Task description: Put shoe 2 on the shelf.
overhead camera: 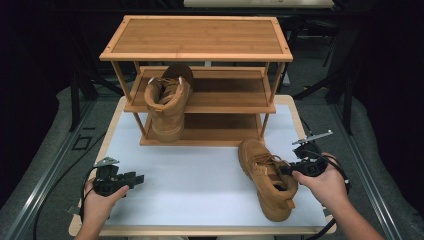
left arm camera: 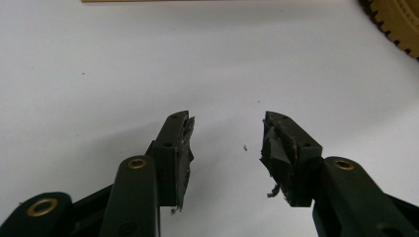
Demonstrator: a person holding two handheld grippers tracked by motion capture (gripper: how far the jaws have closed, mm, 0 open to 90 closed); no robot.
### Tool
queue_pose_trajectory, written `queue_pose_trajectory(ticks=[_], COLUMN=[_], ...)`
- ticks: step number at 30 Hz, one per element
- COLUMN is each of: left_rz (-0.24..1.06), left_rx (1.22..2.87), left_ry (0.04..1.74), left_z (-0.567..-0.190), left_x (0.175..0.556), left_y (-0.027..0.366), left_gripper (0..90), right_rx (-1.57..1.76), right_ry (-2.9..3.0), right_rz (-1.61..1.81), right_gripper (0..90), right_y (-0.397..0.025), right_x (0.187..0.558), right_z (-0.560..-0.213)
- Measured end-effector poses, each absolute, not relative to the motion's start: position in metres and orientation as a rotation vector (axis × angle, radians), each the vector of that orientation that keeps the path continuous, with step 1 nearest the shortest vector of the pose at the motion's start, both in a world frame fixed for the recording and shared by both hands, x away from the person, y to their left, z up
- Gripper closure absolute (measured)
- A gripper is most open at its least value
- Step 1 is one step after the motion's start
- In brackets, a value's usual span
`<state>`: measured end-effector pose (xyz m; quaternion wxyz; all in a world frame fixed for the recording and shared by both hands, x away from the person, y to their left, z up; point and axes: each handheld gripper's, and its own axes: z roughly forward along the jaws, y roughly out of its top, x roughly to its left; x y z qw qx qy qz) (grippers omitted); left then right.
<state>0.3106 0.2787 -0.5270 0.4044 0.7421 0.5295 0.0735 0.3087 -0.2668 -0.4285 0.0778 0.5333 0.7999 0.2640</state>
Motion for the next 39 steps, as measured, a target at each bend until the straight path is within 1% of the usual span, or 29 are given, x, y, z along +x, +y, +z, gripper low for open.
queue_pose_trajectory(ticks=[2, 6, 10, 17, 25, 35, 39], left_rz=[0.185, 0.185, 0.172, 0.160, 0.158, 0.153, 0.155], left_rx=[1.873, 1.873, 1.854, 1.859, 1.861, 1.856, 1.853], left_ry=[1.334, 1.337, 1.348, 1.347, 1.352, 1.355, 1.361], left_z=[-0.526, -0.527, -0.528, -0.529, -0.530, -0.531, -0.531], left_x=[0.310, 0.310, 0.311, 0.311, 0.311, 0.312, 0.312], left_y=[0.278, 0.279, 0.280, 0.278, 0.278, 0.279, 0.279], left_gripper=[52.4, 51.6, 50.4, 49.7, 49.0, 48.6, 48.6], right_rx=[1.611, 1.649, 1.697, 1.749, 1.811, 2.013, 2.035], right_ry=[2.409, 2.405, 2.426, 2.496, 2.498, 2.444, 2.456], right_rz=[0.756, 0.675, 0.548, 0.299, 0.151, 0.121, 0.130], right_gripper=[68.1, 65.4, 65.5, 65.6, 69.2, 73.5, 74.4], right_y=[-0.264, -0.260, -0.256, -0.250, -0.242, -0.245, -0.246], right_x=[0.310, 0.311, 0.311, 0.314, 0.320, 0.327, 0.329], right_z=[-0.425, -0.415, -0.407, -0.410, -0.417, -0.421, -0.421])
